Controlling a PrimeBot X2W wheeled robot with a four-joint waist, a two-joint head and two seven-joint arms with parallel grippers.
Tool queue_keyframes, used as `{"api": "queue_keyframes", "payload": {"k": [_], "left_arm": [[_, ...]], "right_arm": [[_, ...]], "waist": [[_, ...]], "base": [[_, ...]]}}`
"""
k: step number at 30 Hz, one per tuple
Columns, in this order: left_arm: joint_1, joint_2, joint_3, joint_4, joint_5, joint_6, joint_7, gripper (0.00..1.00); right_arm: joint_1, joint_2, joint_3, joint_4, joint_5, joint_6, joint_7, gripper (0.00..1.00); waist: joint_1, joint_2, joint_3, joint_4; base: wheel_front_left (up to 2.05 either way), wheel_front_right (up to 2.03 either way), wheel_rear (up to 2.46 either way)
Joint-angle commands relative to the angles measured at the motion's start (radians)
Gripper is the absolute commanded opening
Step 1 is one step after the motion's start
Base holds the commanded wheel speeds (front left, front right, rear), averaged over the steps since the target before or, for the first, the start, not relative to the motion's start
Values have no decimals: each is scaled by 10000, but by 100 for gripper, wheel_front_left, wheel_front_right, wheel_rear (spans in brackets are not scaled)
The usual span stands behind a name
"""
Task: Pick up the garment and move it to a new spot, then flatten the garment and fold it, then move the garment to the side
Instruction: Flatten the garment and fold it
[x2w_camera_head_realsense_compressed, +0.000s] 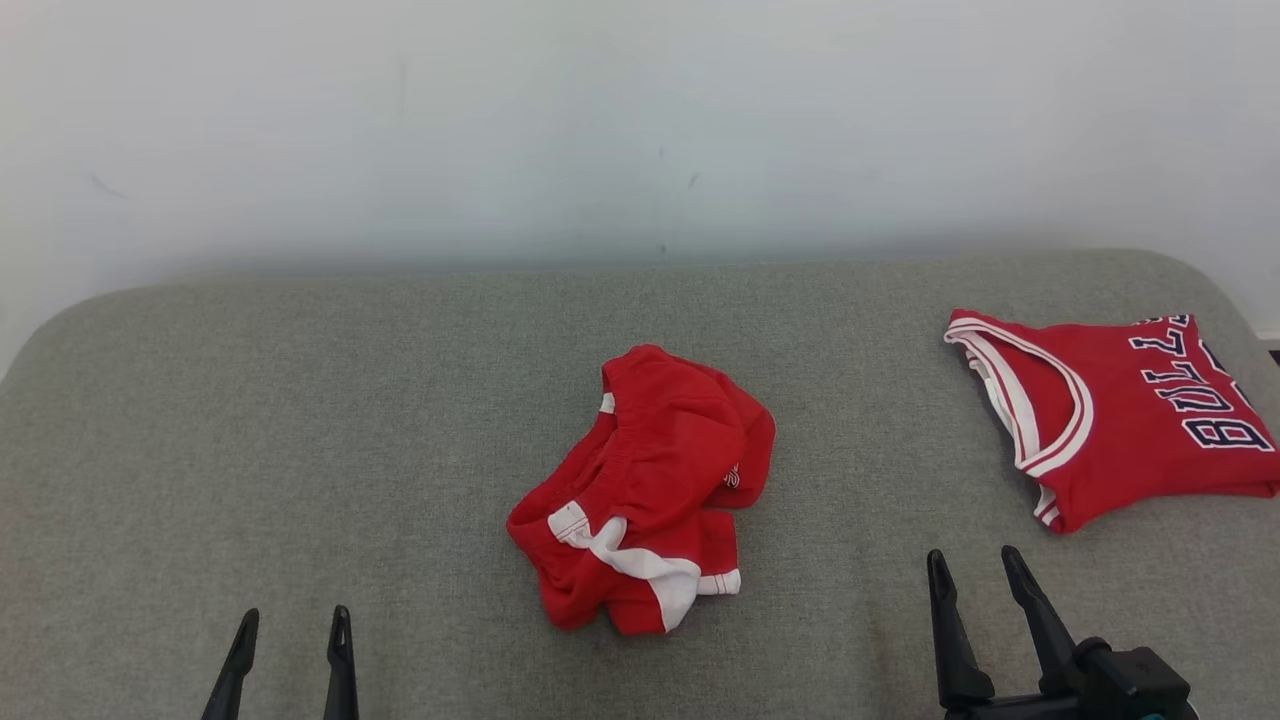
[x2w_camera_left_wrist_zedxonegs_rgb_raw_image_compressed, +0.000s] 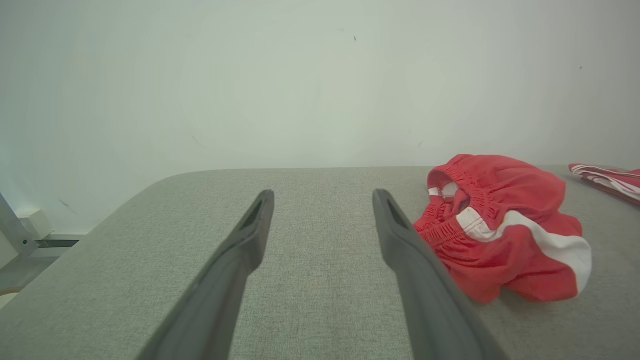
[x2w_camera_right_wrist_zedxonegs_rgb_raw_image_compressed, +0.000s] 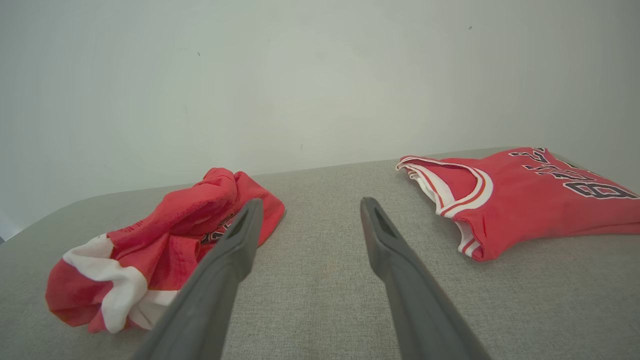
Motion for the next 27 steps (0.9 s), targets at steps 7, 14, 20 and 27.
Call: {"api": "queue_keyframes", "payload": {"k": [7,14,20,27], "left_arm": [[35,-75,37,94,200,-74,-29,100],[94,-95,132,120,191,-121,-28,100],[105,-114,137,69,215,-147,-28,100],[127,-127,179,18,226,-163,-29,100]], "right_arm": [[62,6,-53,76,-43,3,3,100],[37,4,2,138,12,3,3,100],[18,4,-17,146,45,3,3,100],[24,4,10,145,75,3,3,100]], "waist": [[1,0,-2,54],[1,0,-2,48],[1,0,6,55],[1,0,32,69]], "base": [[0,0,0],[0,0,0],[0,0,0],[0,0,0]]}}
